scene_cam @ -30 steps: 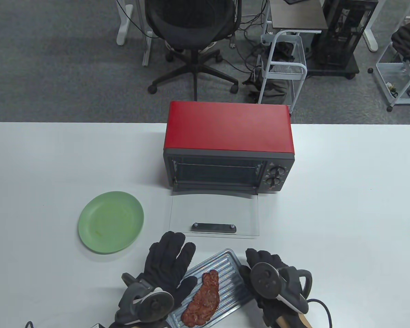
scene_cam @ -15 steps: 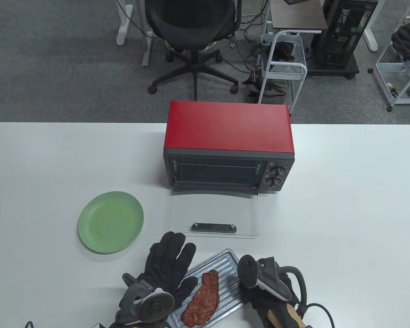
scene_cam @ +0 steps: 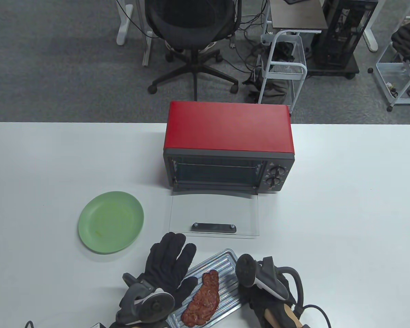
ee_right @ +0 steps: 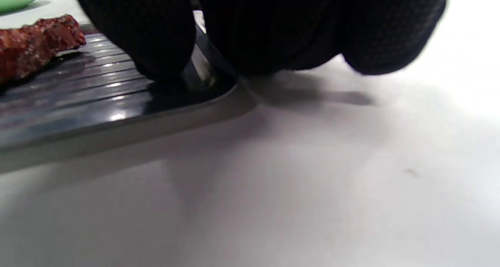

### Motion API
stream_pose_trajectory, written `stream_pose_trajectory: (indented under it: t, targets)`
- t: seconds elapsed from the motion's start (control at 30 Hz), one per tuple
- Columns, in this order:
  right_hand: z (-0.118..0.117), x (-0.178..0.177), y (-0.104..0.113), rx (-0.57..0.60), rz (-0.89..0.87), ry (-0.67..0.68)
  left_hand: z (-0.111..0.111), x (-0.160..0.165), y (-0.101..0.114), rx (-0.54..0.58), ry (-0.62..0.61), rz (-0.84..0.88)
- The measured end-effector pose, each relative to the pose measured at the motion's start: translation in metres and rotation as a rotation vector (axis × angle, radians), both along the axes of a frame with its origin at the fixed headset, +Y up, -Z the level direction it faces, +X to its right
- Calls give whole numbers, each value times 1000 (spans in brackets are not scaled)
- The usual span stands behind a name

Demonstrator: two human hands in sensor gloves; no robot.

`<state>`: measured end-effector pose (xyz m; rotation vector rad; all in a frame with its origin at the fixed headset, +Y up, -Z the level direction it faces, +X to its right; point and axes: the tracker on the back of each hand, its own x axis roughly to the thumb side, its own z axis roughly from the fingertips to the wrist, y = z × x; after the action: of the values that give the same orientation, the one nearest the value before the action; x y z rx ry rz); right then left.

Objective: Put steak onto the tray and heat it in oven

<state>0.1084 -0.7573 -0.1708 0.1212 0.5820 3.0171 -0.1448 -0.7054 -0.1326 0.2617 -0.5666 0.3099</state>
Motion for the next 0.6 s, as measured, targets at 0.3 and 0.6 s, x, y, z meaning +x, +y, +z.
stream_pose_trajectory:
  t: [0.3, 0.6]
  targets:
    - [-8, 8, -4, -27, -93, -48, 0, 0, -1, -5, -1, -5]
    - [-9, 16, 0, -27, -193, -54, -1, 0, -2, -13, 1, -4]
